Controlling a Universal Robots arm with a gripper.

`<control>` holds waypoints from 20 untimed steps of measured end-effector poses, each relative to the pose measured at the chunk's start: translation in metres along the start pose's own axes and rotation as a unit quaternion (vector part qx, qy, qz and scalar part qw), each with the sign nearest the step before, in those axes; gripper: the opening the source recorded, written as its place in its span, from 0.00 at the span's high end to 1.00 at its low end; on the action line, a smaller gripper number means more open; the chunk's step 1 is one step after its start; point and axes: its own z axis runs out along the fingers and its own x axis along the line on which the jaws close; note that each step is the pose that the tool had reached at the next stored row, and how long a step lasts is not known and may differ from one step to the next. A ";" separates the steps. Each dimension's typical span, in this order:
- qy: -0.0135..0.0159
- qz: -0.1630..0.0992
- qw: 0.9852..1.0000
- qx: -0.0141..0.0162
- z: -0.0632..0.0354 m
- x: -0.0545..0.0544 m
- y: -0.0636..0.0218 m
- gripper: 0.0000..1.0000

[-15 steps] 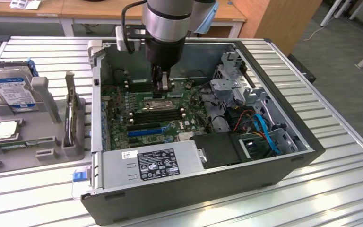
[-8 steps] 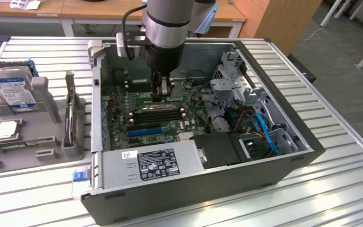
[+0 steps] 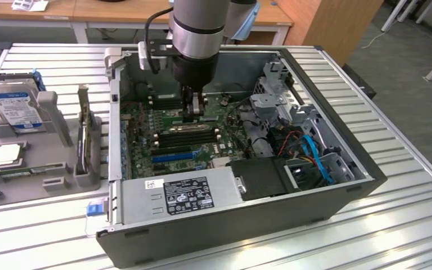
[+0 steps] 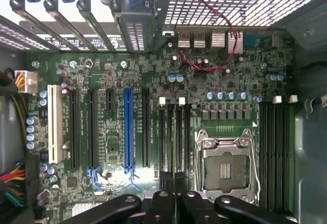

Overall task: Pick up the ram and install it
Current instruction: 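Insert the ram into the slot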

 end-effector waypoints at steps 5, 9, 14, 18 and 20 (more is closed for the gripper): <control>0.000 0.000 1.000 0.000 0.0000 0.000 0.0003 0.88; 0.000 0.000 1.000 0.000 0.0000 0.000 0.0052 0.88; 0.000 0.000 1.000 0.000 0.0028 0.001 0.0070 0.88; 0.000 0.000 1.000 0.000 0.0099 0.001 0.0070 0.88; 0.000 0.000 1.000 0.000 0.0136 0.001 0.0070 0.88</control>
